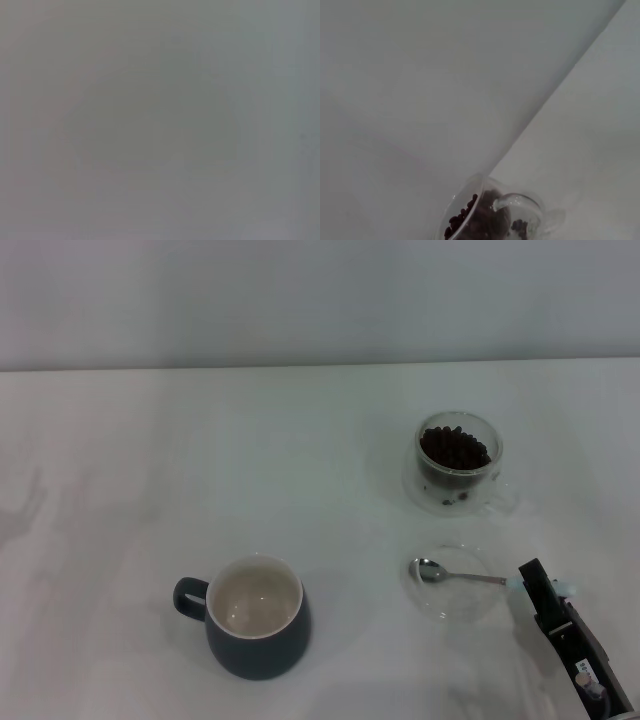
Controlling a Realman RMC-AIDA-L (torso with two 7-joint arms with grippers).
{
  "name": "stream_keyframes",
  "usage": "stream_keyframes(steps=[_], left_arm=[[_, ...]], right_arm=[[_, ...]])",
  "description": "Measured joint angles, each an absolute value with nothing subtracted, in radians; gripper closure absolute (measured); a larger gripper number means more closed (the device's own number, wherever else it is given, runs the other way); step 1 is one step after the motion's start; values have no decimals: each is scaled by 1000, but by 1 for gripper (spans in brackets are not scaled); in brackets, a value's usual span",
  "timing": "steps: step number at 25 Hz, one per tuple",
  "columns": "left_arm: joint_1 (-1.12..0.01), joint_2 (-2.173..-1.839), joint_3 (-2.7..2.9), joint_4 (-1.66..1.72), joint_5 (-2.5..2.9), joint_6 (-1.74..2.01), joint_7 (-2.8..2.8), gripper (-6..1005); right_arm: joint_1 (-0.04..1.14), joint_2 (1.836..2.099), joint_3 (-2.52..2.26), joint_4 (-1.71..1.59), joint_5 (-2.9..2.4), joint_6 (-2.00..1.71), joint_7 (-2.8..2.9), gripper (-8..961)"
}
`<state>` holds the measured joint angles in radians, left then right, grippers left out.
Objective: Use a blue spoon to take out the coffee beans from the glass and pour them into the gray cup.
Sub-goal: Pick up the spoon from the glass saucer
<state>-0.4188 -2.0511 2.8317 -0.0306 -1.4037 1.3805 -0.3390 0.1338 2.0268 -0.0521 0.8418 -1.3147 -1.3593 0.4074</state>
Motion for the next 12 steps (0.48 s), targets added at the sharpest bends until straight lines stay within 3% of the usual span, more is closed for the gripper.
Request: stream_keyframes(steps=[1,12], left_arm=[[-419,-2051,2832,-31,-1404,1381,-339,137],[-417,-2051,2832,-31,-1404,1381,-339,137]], right_arm=[[134,2026,-52,841,-1315,-1357,408,458],[137,2019,-70,815,-1321,-1346,456,471]])
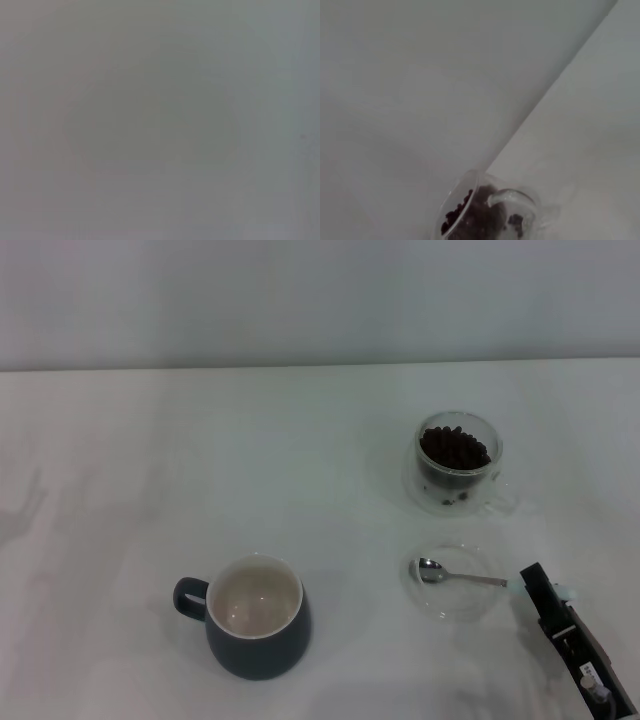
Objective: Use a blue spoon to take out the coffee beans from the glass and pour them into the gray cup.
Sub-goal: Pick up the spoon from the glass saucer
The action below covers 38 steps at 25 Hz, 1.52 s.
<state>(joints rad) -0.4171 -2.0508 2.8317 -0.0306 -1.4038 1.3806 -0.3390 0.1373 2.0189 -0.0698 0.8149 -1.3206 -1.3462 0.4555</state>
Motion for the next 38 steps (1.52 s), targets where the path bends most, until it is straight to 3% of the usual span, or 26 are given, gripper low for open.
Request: stream_keyframes(steps=[25,38], left_arm=[[-419,-2056,2832,-31,-1405,1359,-339,138],[-419,-2052,2832,-31,-1400,1359,-338,137]], right_arm=[[157,2019,-83,753,-1370,-1303,555,559],[156,2018,-91,754,-1370,-1313,562,737]])
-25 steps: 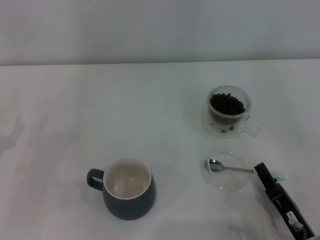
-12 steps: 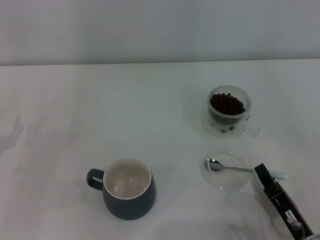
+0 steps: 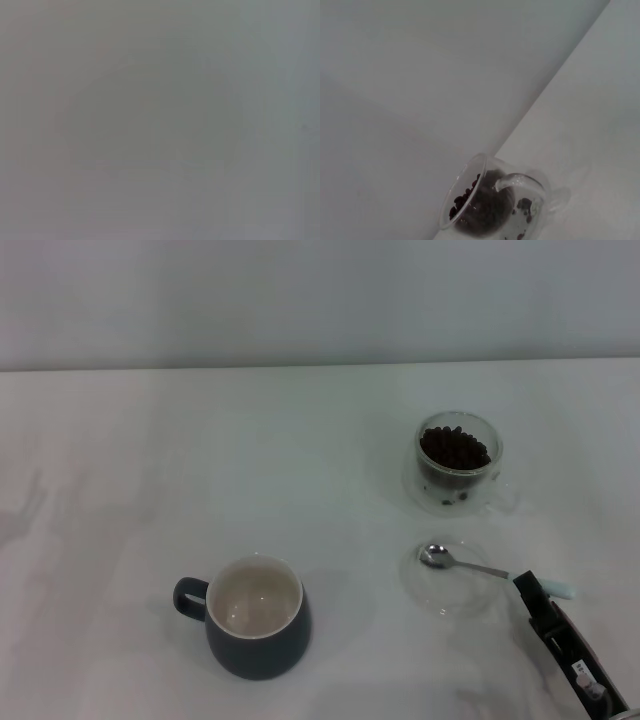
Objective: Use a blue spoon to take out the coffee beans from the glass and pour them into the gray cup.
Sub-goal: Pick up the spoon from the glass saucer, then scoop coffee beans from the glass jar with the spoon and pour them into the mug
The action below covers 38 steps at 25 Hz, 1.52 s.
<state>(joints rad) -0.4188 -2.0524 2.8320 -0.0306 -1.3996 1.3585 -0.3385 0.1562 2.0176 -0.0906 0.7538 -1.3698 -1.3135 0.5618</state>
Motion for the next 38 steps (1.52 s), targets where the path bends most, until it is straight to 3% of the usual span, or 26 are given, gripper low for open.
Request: stream_keyframes(steps=[11,38], left_arm=[[-417,-2052,2832,-31,-1405,1359,-339,138],[-393,-2077,2830,-20,-1474,1365,-328,138]], right_arm=[[156,2013,-158,707,-1370,-1395,635,819],[209,2006,-208,347,-1552,-1581,795,820]])
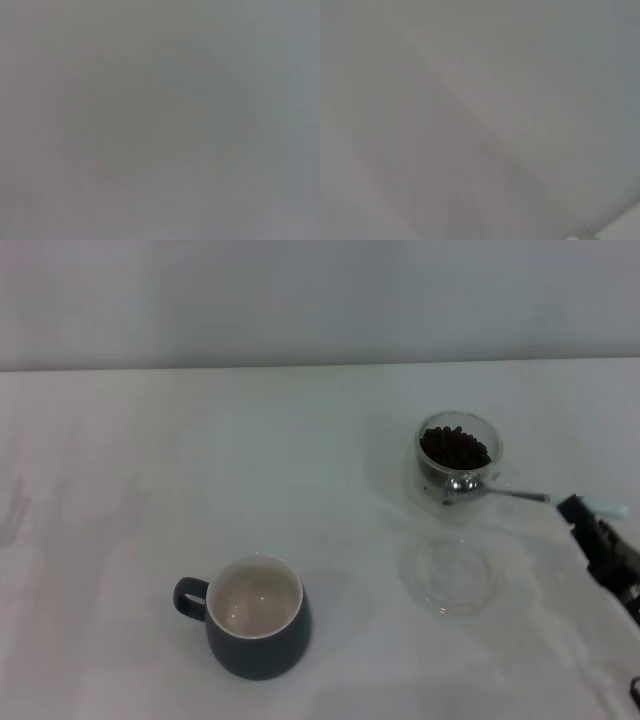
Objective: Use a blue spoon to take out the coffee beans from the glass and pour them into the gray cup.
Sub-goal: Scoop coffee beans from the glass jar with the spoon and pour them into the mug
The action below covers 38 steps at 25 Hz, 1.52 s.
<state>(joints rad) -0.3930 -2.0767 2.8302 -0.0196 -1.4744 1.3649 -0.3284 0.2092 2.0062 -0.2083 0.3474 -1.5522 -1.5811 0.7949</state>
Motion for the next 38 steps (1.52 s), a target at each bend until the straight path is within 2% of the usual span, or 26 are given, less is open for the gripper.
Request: stream_keyframes(steps=[14,26,38], left_arm=[[-315,-2083,2832,72,-1474,1358,-328,137],[-252,-2085,2841,97,-1467,1356,-328,137],[-222,-2085,2841,98,-1462,1318,-326,138]], right_arm=[[413,1998,-499,-348,-1553,-1436,1375,820],[390,2003,-697,-780,-1693,-1307,1648,819],[395,2008,-761,-840,-1789,-1254,1680,820]])
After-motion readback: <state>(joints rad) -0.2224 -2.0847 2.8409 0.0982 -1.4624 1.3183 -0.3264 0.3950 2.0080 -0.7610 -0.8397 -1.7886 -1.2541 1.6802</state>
